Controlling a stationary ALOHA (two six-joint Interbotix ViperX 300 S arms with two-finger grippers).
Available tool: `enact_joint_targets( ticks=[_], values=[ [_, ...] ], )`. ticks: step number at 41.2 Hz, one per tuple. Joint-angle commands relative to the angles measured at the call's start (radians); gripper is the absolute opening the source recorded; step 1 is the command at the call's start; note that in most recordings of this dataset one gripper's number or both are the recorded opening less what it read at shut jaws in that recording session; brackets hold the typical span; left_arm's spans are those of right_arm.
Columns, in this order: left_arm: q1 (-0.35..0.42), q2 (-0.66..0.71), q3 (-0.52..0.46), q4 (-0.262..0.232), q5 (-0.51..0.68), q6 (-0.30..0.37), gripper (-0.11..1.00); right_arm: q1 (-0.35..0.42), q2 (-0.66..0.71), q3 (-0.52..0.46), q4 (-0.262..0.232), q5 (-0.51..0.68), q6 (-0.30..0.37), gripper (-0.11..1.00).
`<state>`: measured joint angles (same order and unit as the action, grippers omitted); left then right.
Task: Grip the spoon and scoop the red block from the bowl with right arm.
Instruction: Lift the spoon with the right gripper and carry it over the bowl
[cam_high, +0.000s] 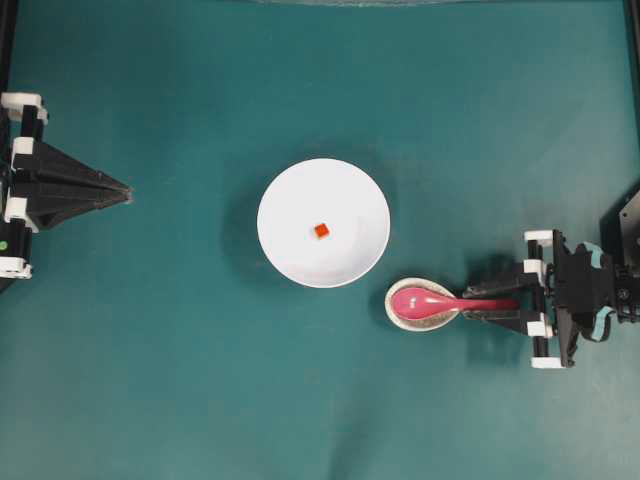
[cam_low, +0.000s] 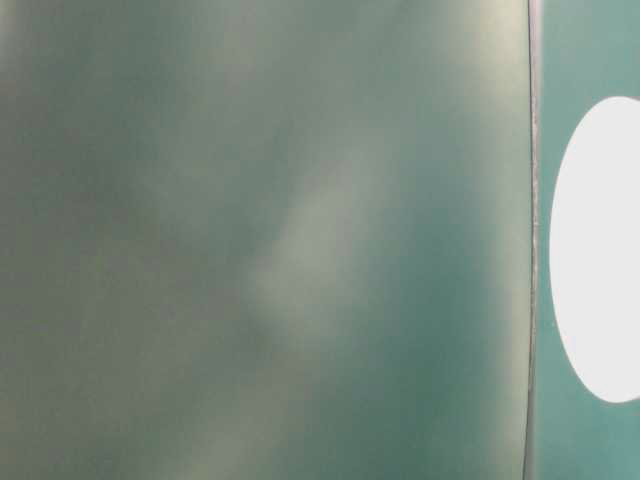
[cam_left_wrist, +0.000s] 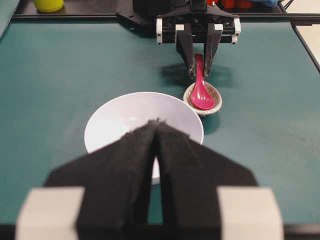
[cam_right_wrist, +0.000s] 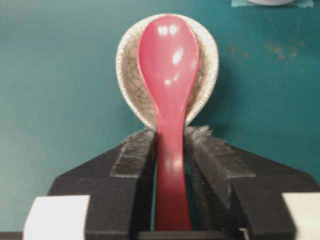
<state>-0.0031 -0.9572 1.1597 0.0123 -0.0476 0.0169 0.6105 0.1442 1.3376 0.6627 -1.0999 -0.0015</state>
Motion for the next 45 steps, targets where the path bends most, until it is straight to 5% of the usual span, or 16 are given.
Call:
enact_joint_targets(
  ticks=[1,5,25,36,45],
  values=[
    [0.0,0.008,-0.015,0.002,-0.003,0.002,0.01,-0.002,-0.006,-0.008,0.0,-0.011,0.0,0.32],
    [0.0,0.008,-0.015,0.002,-0.003,0.002,0.01,-0.002,-0.006,-0.008,0.0,-0.012,-0.002,0.24],
    [0.0,0.006,-0.015,0.002,0.02,0.0,0.01,-0.002,-0.183,-0.052,-0.002,0.078,-0.014,0.24],
    [0.0,0.006,-0.017,0.002,0.025,-0.003,0.01,-0.063,-0.428,-0.106,-0.002,0.305,-0.124,0.24],
    [0.0,0.0,-0.018,0.002,0.025,-0.003,0.01,-0.255,-0.603,-0.216,-0.002,0.644,-0.256,0.24]
  ],
)
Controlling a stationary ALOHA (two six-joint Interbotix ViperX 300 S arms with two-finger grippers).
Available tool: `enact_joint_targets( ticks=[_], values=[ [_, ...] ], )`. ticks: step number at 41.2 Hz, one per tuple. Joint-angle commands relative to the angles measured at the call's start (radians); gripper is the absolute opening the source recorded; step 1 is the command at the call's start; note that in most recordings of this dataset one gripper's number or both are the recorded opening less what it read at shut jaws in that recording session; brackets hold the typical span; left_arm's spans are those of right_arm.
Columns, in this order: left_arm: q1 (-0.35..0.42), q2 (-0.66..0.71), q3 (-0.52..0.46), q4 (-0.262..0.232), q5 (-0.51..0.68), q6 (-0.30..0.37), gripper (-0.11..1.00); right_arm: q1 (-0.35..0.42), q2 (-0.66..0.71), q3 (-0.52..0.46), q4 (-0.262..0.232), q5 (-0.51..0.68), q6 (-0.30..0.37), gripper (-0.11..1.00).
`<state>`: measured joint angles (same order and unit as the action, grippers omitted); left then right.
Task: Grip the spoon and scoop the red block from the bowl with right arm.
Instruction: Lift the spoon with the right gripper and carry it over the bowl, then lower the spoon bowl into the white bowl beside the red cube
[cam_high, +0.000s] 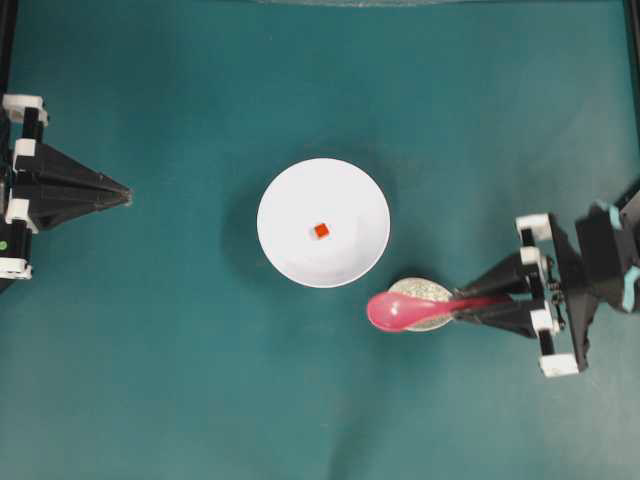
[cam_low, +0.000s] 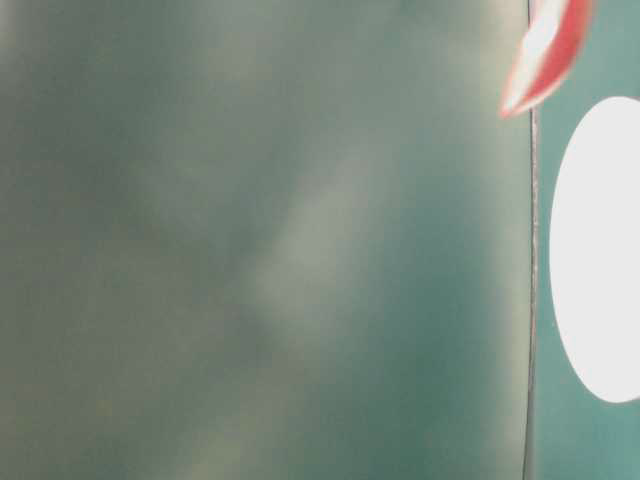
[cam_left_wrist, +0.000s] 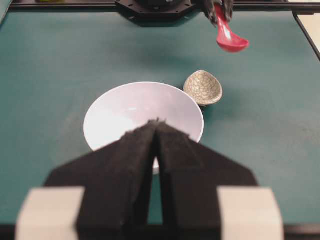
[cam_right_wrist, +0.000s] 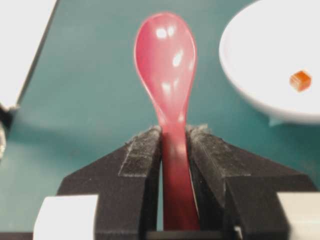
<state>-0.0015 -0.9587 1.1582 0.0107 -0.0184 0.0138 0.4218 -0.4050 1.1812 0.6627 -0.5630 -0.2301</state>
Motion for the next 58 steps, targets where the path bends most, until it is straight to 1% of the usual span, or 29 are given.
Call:
enact_joint_targets(
  ticks=[1,3,6,14,19,23,26,32,36,40,50,55,58],
  values=[
    [-0.002,0.0,-0.018,0.003,-0.005,-0.002,0.01,-0.1,-0.069,-0.081,-0.002,0.16,-0.043,0.24],
    [-0.002,-0.002,-0.018,0.003,-0.005,-0.002,0.01,-0.144,-0.087,-0.109,-0.002,0.229,-0.058,0.24],
    [-0.002,-0.005,-0.018,0.003,-0.006,-0.003,0.01,-0.235,-0.109,-0.173,-0.002,0.36,-0.08,0.24],
    [-0.002,-0.006,-0.02,0.003,-0.005,-0.02,0.01,-0.431,-0.095,-0.339,-0.011,0.653,-0.081,0.24],
    [-0.002,-0.012,-0.021,0.003,-0.002,-0.028,0.01,-0.528,-0.063,-0.422,-0.026,0.818,-0.08,0.24],
    [-0.002,-0.017,-0.023,0.003,0.005,-0.025,0.01,-0.577,-0.026,-0.479,-0.046,0.933,-0.08,0.24],
    [-0.002,-0.018,-0.023,0.003,0.018,-0.025,0.01,-0.592,0.006,-0.511,-0.063,0.999,-0.078,0.24],
    [-0.002,-0.02,-0.023,0.0,0.058,-0.029,0.01,-0.594,0.071,-0.56,-0.086,1.112,-0.075,0.24],
    [-0.002,-0.025,-0.023,0.0,0.071,-0.035,0.01,-0.598,0.106,-0.594,-0.094,1.167,-0.071,0.24],
    [-0.002,-0.034,-0.023,0.002,0.074,-0.034,0.01,-0.603,0.138,-0.626,-0.117,1.203,-0.048,0.24],
    [0.002,-0.043,-0.026,0.0,0.074,-0.034,0.01,-0.603,0.172,-0.673,-0.239,1.22,0.049,0.24],
    [0.014,-0.044,-0.026,0.002,0.074,-0.034,0.01,-0.603,0.173,-0.68,-0.308,1.22,0.115,0.24],
    [0.018,-0.044,-0.026,0.0,0.071,-0.034,0.01,-0.603,0.173,-0.681,-0.339,1.223,0.153,0.24]
  ],
)
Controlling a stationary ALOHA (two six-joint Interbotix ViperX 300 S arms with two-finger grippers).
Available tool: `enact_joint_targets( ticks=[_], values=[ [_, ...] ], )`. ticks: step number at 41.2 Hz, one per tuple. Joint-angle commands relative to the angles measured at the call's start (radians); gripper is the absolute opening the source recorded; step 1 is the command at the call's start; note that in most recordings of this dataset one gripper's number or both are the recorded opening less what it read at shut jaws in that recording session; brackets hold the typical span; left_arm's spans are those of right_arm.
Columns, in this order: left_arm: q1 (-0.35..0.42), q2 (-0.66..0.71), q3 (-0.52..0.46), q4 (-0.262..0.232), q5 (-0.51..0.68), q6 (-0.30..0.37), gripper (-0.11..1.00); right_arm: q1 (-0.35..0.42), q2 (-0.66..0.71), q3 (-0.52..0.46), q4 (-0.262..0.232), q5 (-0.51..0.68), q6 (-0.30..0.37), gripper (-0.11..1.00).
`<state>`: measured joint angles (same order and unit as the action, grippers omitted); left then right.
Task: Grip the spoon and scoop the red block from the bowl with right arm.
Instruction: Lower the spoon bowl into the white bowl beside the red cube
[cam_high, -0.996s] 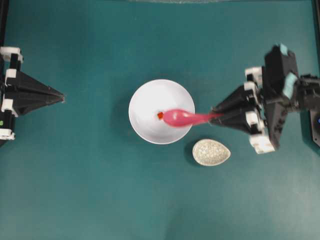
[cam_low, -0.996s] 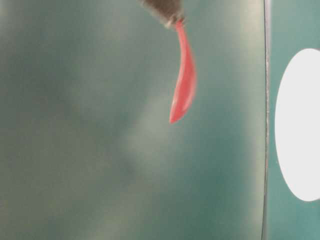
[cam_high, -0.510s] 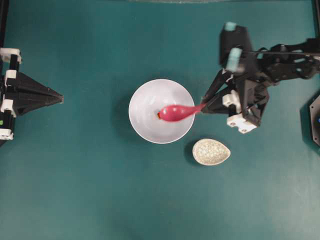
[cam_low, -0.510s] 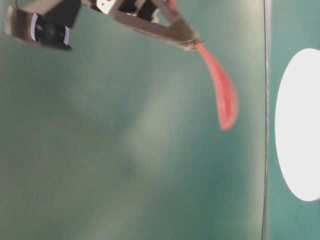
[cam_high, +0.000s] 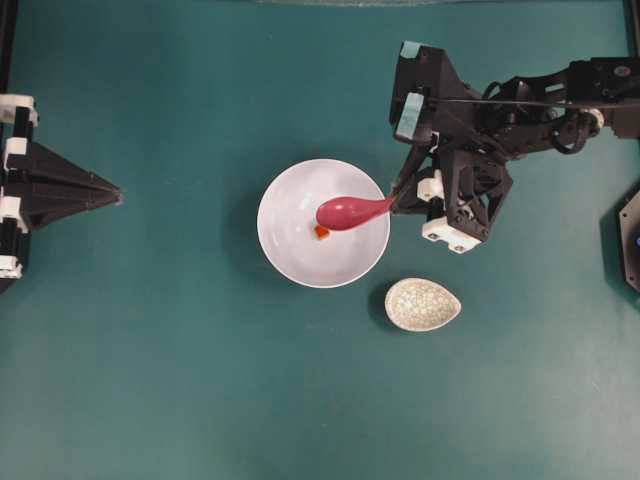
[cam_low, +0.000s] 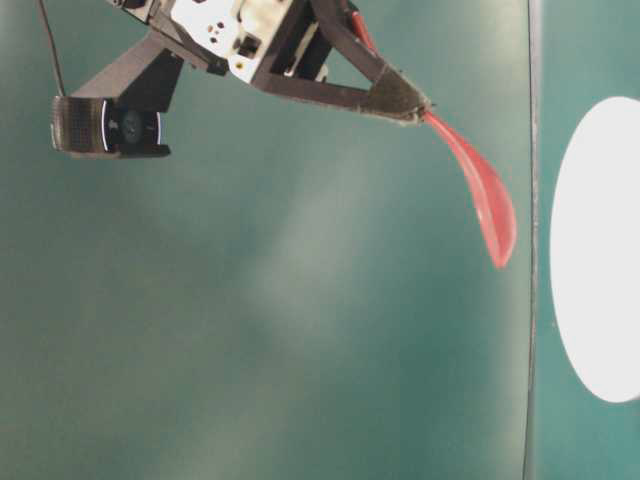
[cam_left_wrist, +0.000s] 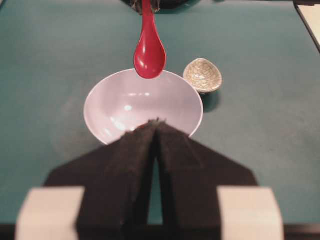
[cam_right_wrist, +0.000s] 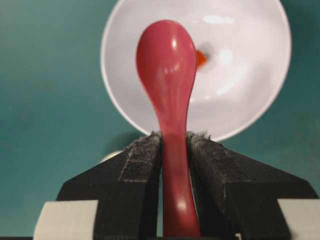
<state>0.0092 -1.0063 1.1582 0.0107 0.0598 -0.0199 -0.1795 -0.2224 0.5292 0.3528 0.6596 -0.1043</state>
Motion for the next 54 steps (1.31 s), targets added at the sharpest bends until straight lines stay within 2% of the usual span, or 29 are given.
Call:
enact_joint_targets(
  ticks=[1,11,16,20,33,39,54],
  values=[
    [0.009,0.003,-0.026,0.002,-0.008,0.0,0.01,-0.002,-0.009,-0.029,-0.037,0.003,0.04,0.24],
    [0.012,0.003,-0.028,0.0,-0.015,-0.002,0.01,-0.002,0.025,-0.063,-0.104,0.092,0.193,0.24],
    [0.012,0.003,-0.028,0.0,-0.015,-0.002,0.01,0.008,0.055,-0.098,-0.141,0.138,0.235,0.24],
    [0.012,0.003,-0.028,0.002,-0.015,-0.002,0.01,0.023,0.086,-0.129,-0.158,0.163,0.247,0.24],
    [0.018,0.005,-0.026,0.0,-0.012,-0.002,0.01,0.057,0.163,-0.187,-0.161,0.239,0.249,0.24],
    [0.02,0.005,-0.026,0.0,-0.009,-0.002,0.01,0.06,0.187,-0.189,-0.166,0.242,0.247,0.24],
    [0.021,0.003,-0.028,0.002,-0.008,-0.002,0.01,0.06,0.235,-0.202,-0.218,0.238,0.244,0.24]
  ],
)
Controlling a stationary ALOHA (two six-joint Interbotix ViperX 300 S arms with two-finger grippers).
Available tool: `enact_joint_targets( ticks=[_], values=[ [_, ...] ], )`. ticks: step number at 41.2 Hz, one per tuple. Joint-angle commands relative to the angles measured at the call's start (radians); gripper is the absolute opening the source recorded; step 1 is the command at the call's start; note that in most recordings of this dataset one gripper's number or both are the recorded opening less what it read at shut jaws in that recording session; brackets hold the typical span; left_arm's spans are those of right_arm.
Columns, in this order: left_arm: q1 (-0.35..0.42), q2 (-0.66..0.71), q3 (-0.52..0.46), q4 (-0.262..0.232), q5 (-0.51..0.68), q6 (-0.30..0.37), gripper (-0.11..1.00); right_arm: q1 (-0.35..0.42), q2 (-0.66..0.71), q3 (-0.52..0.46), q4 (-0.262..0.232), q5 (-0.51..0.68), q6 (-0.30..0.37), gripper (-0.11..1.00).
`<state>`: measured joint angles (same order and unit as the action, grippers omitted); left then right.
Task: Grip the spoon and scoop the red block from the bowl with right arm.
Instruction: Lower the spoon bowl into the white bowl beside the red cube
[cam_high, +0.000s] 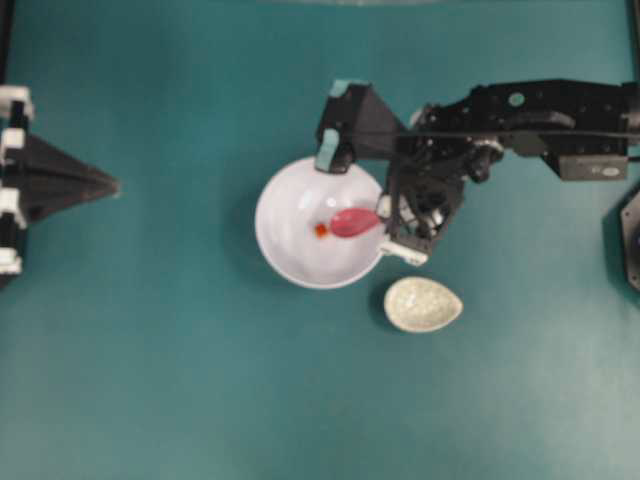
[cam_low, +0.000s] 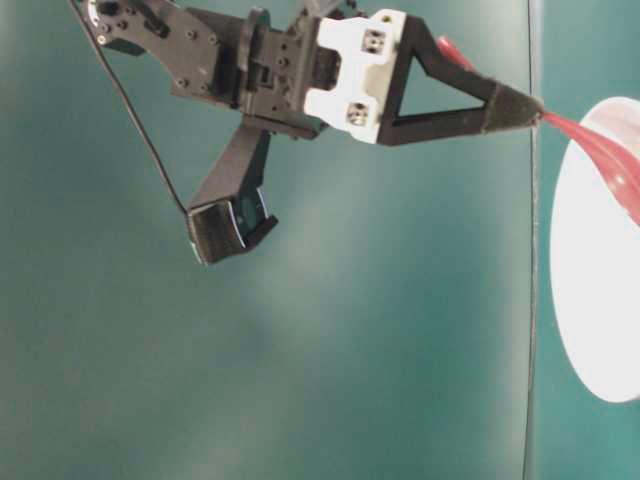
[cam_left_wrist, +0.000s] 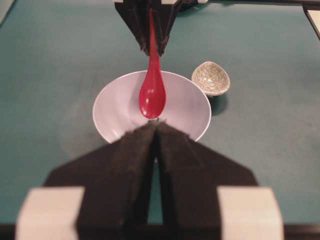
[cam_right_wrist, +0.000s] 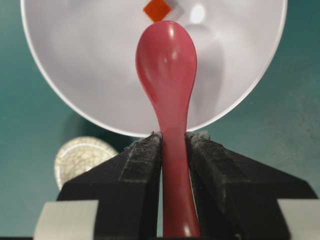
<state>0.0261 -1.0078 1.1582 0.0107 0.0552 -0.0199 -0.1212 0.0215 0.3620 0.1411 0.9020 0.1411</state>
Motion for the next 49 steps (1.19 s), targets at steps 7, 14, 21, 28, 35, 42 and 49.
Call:
enact_joint_targets(
  ticks=[7,14,21,28,35,42,49],
  values=[
    [0.003,0.005,-0.026,0.0,-0.003,-0.002,0.01,0.002,0.002,-0.035,-0.008,-0.002,-0.005,0.24],
    [0.003,0.005,-0.028,0.002,-0.003,-0.002,0.01,0.002,0.005,-0.035,-0.008,0.002,-0.006,0.24],
    [0.005,0.0,-0.028,0.0,-0.003,-0.002,0.01,0.002,0.006,-0.035,-0.008,0.002,-0.006,0.24],
    [0.003,-0.003,-0.029,0.002,-0.003,-0.002,0.01,0.002,0.009,-0.035,-0.008,0.002,-0.006,0.24],
    [0.003,-0.006,-0.029,0.002,-0.003,-0.002,0.01,0.002,0.015,-0.035,-0.008,0.002,-0.008,0.24],
    [0.003,-0.006,-0.029,0.0,-0.003,-0.002,0.01,0.002,0.021,-0.031,-0.008,0.002,-0.009,0.24],
    [0.003,-0.006,-0.029,0.0,-0.003,-0.002,0.01,0.009,0.031,-0.029,-0.008,0.002,-0.011,0.24]
  ],
)
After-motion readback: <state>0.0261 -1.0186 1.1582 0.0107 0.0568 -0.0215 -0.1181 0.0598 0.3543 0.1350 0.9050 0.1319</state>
